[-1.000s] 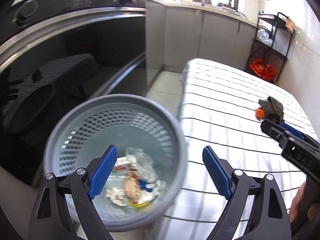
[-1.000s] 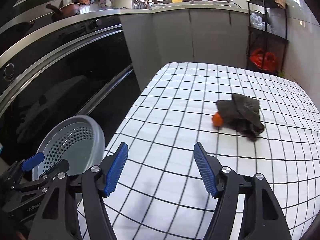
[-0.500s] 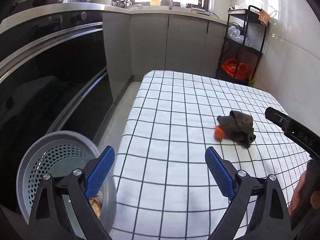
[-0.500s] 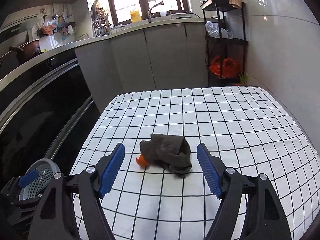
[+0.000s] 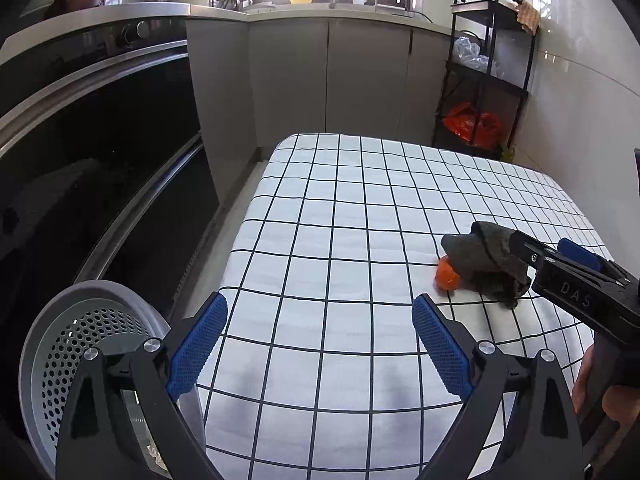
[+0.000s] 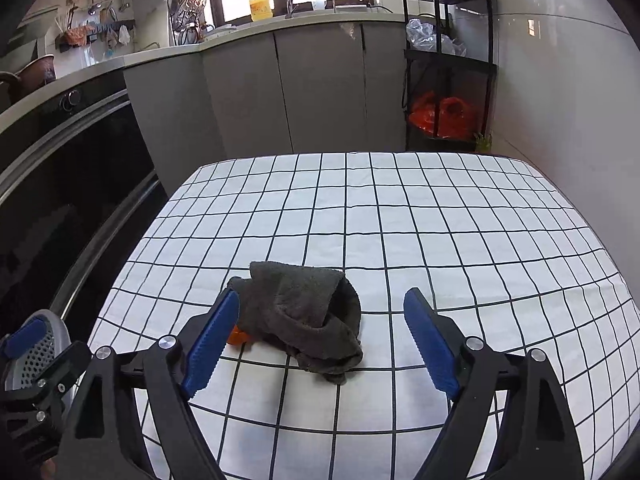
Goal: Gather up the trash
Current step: 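Grasp the dark grey cloth with the right tool while the left tool grasps the orange peel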
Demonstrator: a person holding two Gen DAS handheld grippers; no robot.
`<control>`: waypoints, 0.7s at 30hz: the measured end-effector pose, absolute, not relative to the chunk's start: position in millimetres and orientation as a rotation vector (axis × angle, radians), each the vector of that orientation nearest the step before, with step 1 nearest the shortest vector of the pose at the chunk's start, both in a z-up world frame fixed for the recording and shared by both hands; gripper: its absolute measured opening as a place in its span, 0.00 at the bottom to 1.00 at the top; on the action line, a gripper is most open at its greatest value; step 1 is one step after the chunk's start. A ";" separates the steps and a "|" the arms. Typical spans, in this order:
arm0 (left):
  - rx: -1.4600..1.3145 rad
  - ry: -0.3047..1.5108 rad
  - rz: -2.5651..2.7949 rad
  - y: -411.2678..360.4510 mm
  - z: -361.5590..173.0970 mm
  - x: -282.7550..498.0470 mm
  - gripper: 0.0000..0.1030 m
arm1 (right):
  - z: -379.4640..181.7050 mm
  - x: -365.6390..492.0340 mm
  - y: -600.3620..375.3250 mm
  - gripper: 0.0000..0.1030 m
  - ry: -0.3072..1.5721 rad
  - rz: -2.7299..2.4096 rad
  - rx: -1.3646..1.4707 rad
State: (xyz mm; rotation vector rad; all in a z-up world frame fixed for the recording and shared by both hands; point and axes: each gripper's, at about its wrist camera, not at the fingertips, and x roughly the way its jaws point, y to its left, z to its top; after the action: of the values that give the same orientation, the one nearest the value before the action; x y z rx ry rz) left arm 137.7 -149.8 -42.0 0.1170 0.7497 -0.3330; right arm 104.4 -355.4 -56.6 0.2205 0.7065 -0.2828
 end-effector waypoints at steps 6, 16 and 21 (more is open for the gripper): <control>0.108 0.771 -0.315 -147.1 -49.3 145.7 0.92 | -71.7 118.9 -358.6 0.81 0.749 -0.276 0.224; 0.123 0.794 -0.327 -155.1 -56.9 146.0 0.92 | -91.4 136.7 -358.8 0.80 0.812 -0.292 0.219; 0.133 0.796 -0.335 -159.8 -57.9 142.3 0.92 | -92.1 137.4 -357.0 0.48 0.829 -0.250 0.225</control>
State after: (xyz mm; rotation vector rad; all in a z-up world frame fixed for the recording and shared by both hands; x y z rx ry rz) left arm 142.3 -159.8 -57.9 0.1331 0.7962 -0.3351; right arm 137.4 -357.0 -92.1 0.2248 0.8289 -0.2498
